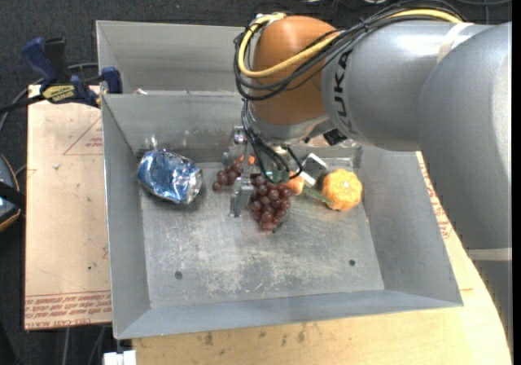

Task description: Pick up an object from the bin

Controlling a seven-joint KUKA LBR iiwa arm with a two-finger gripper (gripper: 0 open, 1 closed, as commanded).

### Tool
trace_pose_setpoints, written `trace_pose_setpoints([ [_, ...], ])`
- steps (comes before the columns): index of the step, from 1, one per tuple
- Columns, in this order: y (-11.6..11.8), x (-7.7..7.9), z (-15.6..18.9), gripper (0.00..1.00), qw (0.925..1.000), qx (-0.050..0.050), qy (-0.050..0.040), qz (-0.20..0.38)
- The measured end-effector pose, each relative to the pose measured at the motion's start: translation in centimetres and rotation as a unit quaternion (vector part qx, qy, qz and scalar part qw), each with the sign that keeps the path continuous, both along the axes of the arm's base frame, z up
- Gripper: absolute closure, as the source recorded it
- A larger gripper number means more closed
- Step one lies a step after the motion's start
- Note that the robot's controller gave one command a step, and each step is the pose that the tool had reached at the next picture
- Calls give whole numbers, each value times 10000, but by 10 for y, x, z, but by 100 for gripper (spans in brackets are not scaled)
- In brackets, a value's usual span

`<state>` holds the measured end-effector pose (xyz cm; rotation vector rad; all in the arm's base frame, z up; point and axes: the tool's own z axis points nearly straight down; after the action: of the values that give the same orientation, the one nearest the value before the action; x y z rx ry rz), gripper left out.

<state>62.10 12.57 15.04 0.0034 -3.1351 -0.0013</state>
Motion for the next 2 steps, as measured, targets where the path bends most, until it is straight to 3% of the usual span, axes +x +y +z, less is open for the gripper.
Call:
trace_pose_setpoints([
  [1, -1, 2, 4, 0, 10000, 3, -37, -10],
  [2, -43, 11, -21, 0, 9982, 8, -47, -591],
])
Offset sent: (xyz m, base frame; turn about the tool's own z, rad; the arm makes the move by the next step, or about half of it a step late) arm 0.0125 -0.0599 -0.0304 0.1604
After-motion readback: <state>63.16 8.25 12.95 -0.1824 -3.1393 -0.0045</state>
